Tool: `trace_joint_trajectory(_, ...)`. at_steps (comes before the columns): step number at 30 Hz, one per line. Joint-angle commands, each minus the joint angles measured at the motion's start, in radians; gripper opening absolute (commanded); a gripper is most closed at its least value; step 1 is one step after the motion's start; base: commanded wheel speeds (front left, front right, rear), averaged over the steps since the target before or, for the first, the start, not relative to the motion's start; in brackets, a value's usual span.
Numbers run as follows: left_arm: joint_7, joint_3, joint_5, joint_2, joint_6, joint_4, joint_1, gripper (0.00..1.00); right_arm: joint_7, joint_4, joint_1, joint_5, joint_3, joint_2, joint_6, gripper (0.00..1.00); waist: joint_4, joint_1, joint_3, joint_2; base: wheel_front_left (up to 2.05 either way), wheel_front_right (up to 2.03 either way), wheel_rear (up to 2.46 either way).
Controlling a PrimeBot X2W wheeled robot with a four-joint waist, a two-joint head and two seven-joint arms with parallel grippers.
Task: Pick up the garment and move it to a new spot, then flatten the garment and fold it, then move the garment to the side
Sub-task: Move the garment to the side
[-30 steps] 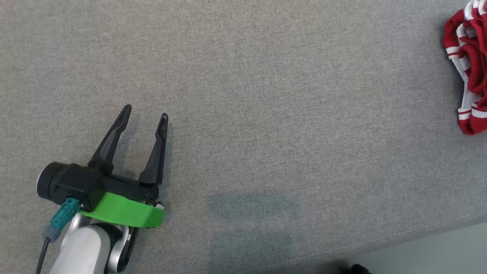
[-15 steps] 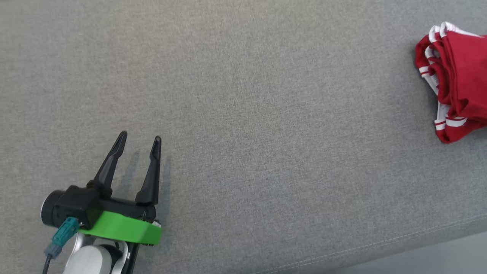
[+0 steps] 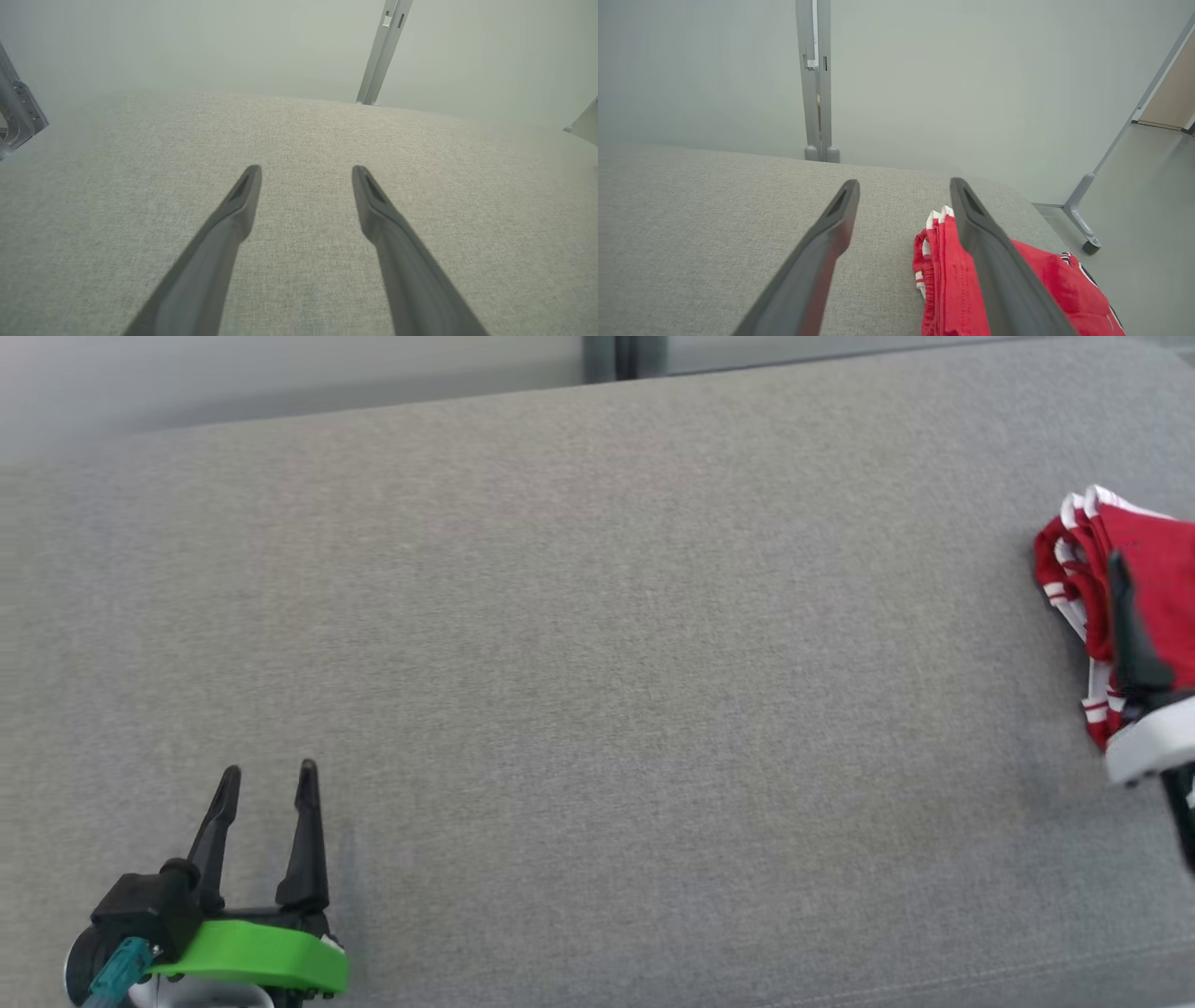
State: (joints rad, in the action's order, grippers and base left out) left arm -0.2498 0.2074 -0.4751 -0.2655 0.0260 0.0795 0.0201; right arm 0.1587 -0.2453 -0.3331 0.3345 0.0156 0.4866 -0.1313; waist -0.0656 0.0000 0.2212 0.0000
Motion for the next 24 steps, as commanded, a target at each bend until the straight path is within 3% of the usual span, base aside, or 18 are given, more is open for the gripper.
trace_joint_trajectory(1,-0.009,-0.013,0.004,0.005,-0.001,0.016,-0.021,1.00,0.041,0.003,0.044,-0.030,0.009,-0.037,0.001,1.00,0.062,0.0000,-0.058,0.0000,0.00,0.00,0.00)
trace_joint_trajectory(7,-0.015,-0.059,0.026,0.033,-0.029,0.059,-0.038,1.00,0.104,-0.032,0.161,-0.095,0.015,-0.175,0.001,1.00,0.125,0.0000,-0.090,0.0000,0.00,0.00,0.00)
trace_joint_trajectory(24,-0.016,-0.189,0.136,0.114,-0.133,0.117,-0.072,1.00,0.107,0.042,0.291,-0.277,0.091,-0.323,0.001,1.00,0.142,0.0000,-0.144,0.0000,0.00,0.00,0.00)
